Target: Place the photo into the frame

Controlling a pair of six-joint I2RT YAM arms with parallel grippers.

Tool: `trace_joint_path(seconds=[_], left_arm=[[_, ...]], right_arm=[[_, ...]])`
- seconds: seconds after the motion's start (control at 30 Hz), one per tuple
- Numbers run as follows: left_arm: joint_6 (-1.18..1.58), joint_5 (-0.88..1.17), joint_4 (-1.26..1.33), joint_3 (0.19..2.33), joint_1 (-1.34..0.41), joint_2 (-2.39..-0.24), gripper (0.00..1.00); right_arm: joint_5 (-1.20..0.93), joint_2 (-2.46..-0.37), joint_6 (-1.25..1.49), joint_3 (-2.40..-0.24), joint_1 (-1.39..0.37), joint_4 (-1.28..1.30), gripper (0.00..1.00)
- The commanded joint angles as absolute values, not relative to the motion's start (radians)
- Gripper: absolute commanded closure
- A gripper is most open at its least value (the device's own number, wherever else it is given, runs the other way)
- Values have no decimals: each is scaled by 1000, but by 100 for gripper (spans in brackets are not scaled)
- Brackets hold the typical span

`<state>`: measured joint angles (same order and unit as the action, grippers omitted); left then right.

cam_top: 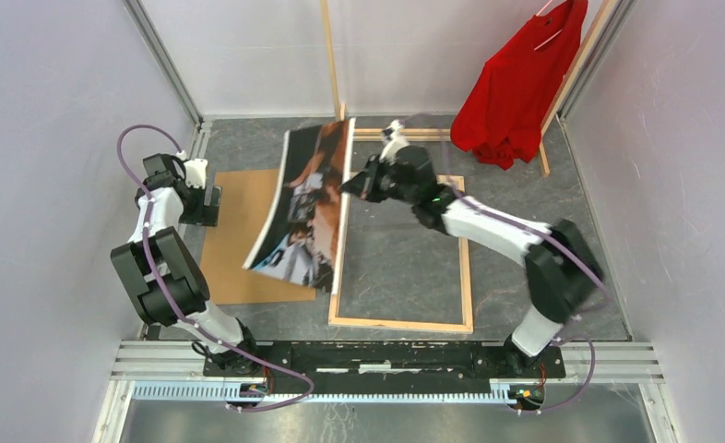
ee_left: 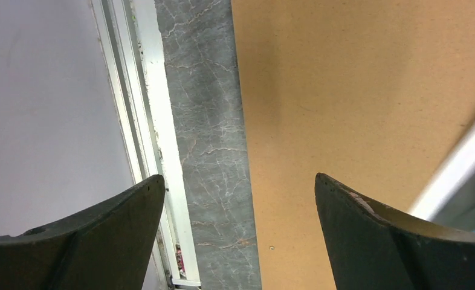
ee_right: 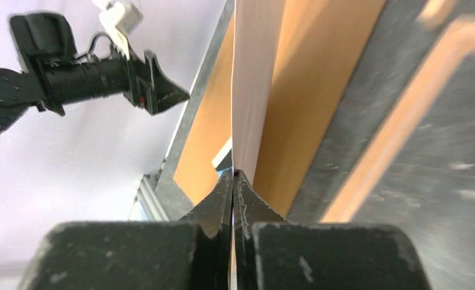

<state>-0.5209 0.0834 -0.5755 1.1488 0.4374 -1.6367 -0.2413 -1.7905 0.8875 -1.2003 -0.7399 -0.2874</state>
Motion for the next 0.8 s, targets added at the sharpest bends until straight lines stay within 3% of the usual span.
trace_joint_path(seconds=[0.0, 0.2, 0.33, 0.47, 0.6, 0.77], left_arm=[[-554, 127, -606, 1155, 438, -1573, 0], [-536, 169, -607, 1136, 437, -1542, 0], [-528, 197, -617, 1132, 435, -1529, 0], [-526, 206, -626, 1131, 434, -1515, 0], [-529, 211, -627, 1116, 433, -1494, 0], [-529, 210, -627, 1105, 433, -1486, 0]], right_arm=[[-190, -1482, 636, -1155, -633, -60, 100], [133, -1100, 282, -1304, -544, 452, 100], [281, -976, 169, -1451, -545, 636, 100], [257, -1015, 142, -1626, -544, 793, 100], [238, -1123, 130, -1648, -574, 899, 100], [451, -1335, 162, -1653, -754, 1110, 100]])
